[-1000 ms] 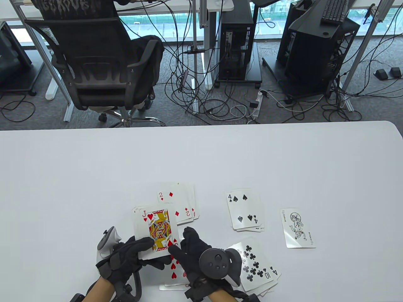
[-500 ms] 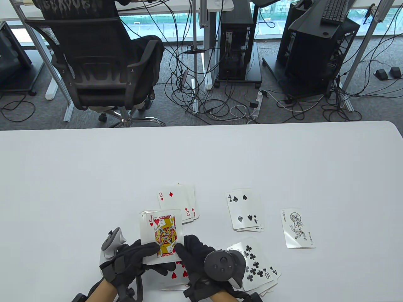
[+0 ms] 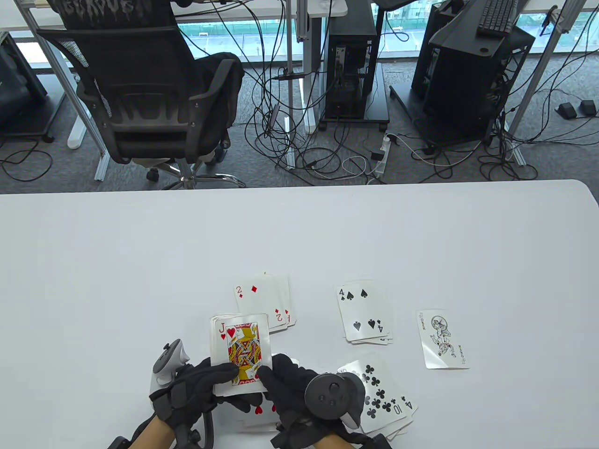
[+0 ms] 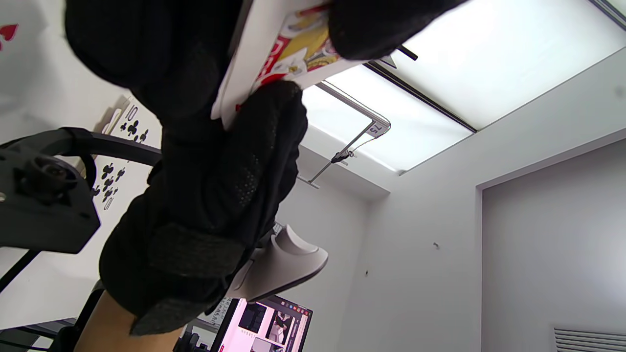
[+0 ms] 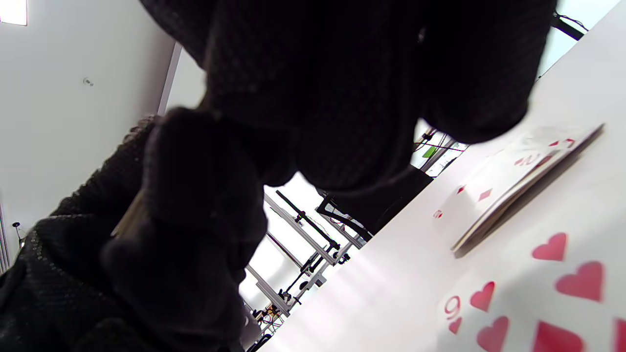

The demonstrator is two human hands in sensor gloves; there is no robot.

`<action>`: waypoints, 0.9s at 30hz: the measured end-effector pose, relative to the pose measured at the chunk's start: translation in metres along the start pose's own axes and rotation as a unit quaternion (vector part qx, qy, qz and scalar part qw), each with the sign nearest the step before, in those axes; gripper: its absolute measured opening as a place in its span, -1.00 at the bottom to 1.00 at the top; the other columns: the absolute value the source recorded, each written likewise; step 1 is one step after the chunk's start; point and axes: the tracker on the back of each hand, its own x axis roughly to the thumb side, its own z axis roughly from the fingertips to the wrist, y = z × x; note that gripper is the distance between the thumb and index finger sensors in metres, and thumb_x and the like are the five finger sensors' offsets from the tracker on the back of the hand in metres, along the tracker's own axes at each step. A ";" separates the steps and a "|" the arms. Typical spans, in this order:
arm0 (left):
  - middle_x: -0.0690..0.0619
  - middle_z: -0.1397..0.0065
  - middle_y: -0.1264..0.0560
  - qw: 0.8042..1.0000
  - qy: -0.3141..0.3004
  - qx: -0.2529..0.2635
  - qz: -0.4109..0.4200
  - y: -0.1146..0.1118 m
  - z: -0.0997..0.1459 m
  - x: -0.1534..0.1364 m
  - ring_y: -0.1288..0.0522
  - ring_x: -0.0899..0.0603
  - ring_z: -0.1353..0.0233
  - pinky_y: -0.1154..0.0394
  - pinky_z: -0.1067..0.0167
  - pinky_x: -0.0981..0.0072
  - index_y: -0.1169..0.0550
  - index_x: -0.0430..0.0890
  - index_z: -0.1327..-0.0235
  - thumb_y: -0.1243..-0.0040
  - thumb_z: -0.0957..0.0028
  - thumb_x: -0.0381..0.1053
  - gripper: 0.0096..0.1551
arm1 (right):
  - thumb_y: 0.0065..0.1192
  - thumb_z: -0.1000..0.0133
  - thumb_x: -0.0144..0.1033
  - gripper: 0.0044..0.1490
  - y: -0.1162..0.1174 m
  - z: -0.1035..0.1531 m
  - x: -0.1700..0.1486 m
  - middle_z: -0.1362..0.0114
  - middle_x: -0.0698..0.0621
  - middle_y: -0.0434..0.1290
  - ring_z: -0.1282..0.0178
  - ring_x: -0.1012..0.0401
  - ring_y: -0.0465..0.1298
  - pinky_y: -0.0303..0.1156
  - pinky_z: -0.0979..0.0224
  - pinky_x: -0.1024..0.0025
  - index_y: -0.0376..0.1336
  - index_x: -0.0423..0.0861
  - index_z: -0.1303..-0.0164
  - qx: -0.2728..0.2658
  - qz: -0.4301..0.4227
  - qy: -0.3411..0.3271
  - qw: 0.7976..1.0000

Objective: Playing card suit sorting

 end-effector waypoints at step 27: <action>-0.29 -0.43 -0.33 0.992 -0.097 0.072 0.024 0.025 0.017 0.020 -0.57 -0.35 -0.24 -0.55 -0.12 -0.04 -0.16 -0.14 -0.55 -0.07 -0.45 -0.21 -0.49 | 0.01 -0.19 -0.48 -0.41 -0.025 0.000 -0.037 0.34 -0.04 0.56 0.42 0.07 0.64 0.59 0.16 0.05 0.14 -0.65 -0.20 -0.019 -0.006 0.140 0.990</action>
